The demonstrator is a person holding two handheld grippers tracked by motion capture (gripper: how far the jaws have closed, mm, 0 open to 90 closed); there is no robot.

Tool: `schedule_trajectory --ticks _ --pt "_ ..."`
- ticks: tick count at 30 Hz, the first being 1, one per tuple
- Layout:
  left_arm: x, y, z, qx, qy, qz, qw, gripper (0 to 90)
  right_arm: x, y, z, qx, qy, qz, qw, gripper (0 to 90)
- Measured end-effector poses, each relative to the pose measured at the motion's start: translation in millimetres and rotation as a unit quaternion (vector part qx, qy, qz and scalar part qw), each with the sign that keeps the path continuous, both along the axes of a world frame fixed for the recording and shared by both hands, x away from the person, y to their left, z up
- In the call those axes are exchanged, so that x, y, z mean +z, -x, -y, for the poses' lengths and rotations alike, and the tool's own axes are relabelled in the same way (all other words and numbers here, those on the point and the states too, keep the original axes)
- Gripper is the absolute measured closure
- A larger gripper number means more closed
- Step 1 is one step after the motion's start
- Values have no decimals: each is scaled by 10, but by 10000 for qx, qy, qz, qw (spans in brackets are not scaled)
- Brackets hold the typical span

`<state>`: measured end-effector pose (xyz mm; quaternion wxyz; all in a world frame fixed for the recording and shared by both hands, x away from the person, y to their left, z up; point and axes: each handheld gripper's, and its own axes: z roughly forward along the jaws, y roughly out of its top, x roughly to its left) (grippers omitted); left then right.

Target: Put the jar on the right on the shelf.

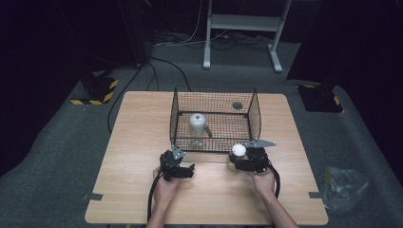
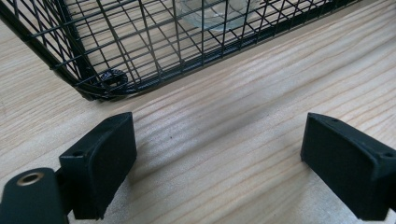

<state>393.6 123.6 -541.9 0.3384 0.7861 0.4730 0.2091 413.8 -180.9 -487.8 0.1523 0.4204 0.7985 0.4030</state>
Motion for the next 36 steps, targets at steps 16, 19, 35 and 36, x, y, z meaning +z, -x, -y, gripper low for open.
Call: schedule_trajectory --ticks 16,19,35,36 --pt "0 0 0 -2 -2 0 10000 106 72 -7 -51 126 219 193 9995 346" --pt "0 0 0 0 -2 0 10000 105 92 -5 -56 165 243 280 9992 365" --pt "0 0 0 -1 -2 0 10000 106 154 -19 -62 269 304 305 9987 392" --pt "0 0 -1 -2 -2 -1 10000 106 163 -24 -59 270 299 295 9988 392"
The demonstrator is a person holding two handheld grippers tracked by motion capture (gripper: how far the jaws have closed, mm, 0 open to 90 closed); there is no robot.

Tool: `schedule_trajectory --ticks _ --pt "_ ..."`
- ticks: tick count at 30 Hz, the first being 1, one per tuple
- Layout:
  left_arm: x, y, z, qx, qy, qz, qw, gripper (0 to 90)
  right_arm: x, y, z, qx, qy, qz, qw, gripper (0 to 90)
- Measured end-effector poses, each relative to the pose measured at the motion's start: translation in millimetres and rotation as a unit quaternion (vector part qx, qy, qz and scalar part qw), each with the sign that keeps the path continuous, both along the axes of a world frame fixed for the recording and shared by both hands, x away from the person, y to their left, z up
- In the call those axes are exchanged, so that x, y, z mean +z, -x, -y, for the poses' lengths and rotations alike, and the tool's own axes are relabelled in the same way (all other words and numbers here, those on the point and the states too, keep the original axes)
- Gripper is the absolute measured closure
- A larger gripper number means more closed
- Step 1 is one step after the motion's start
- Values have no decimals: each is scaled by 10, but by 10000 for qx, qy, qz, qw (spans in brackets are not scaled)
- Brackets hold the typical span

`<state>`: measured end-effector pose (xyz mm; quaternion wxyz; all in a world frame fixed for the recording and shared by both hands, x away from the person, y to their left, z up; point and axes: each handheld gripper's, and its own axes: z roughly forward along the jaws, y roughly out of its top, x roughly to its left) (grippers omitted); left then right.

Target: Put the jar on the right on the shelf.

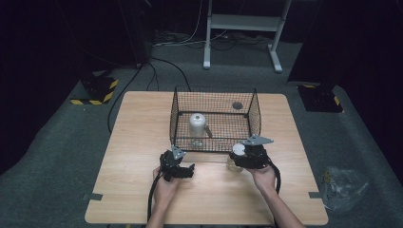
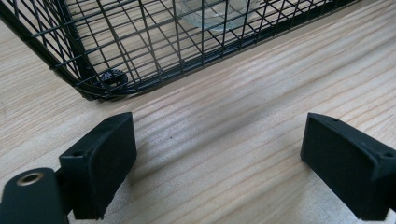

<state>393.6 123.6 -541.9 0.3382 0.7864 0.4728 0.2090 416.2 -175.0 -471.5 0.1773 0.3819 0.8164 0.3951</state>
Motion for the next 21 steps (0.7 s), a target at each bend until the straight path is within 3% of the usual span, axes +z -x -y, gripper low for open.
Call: schedule_trajectory --ticks 21 --pt "0 0 0 1 1 0 10000 105 349 -2 -44 436 140 67 9989 392"
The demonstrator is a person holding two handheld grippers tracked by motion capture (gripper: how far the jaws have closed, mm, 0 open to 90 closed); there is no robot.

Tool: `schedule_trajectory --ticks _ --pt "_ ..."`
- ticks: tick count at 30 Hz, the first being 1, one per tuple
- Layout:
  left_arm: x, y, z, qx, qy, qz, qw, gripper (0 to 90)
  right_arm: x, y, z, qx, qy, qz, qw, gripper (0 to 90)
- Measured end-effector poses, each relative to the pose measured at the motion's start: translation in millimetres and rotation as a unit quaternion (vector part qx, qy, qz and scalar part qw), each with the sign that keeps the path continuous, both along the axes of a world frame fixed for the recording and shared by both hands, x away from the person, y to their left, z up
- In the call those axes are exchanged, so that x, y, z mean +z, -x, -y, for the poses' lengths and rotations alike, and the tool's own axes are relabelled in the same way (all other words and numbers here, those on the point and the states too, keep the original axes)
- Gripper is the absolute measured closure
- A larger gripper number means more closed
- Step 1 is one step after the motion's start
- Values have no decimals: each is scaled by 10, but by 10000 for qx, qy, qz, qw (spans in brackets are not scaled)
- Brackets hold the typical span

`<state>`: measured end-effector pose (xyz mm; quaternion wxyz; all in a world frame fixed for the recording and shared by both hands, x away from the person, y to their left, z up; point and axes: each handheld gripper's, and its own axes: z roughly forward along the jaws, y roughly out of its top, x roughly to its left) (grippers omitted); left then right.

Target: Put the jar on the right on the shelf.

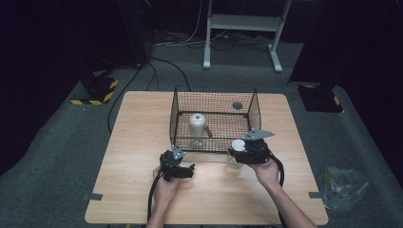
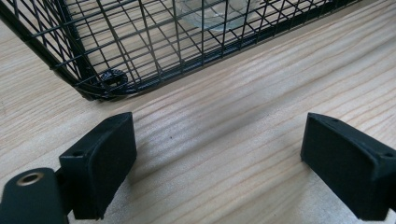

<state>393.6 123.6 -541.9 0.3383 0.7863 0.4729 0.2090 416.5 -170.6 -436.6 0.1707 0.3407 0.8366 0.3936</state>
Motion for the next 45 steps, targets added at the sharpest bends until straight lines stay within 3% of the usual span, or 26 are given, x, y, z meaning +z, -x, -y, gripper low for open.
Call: schedule_trajectory --ticks 16,28,45 --pt "0 0 0 0 -1 0 10000 106 308 -67 38 187 -93 7 9998 392" --pt "0 0 0 1 -1 -1 10000 106 583 -146 88 155 -161 122 9997 392" --pt "0 0 0 0 0 -1 10000 106 843 -296 70 146 -255 154 9995 392"
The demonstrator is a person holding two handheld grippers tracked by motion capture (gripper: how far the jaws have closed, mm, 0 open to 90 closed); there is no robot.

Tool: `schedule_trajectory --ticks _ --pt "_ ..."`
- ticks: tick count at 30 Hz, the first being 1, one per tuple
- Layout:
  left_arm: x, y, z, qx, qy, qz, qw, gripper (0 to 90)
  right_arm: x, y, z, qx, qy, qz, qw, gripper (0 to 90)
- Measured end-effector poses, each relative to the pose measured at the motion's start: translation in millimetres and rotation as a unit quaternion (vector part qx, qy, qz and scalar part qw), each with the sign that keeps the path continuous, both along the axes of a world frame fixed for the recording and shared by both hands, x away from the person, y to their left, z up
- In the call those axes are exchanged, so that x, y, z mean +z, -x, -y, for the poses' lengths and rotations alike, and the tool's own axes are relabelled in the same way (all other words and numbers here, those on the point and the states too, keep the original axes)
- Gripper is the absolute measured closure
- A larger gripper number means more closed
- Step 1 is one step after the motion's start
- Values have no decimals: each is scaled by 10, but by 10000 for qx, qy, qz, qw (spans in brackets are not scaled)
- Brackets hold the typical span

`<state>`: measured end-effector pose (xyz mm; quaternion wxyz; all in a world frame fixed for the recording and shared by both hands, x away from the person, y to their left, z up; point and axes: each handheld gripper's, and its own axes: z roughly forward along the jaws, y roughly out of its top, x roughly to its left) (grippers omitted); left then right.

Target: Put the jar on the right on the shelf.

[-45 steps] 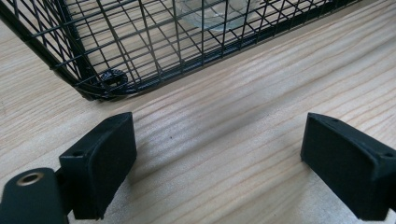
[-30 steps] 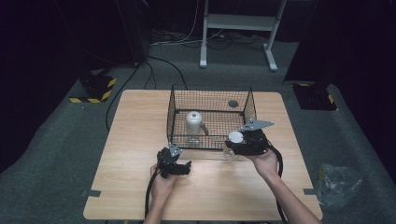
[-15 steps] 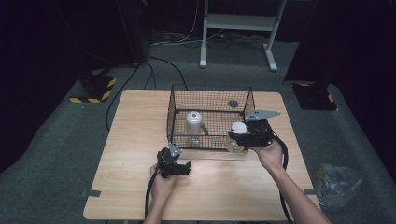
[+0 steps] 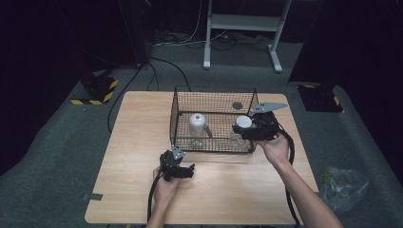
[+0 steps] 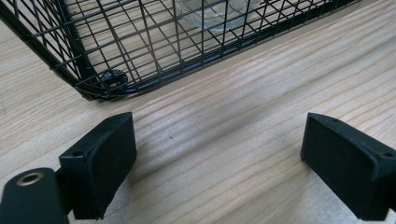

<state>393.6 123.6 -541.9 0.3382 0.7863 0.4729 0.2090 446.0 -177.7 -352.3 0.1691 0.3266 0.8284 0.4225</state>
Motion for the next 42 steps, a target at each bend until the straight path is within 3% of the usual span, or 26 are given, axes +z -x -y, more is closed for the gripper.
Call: schedule_trajectory --ticks 12,42 --pt "0 0 0 -1 -2 -1 10000 105 54 -171 -83 -122 89 -68 9999 392" --pt "0 0 0 -1 -2 -1 10000 105 -50 -562 -169 -606 140 -119 9980 391"
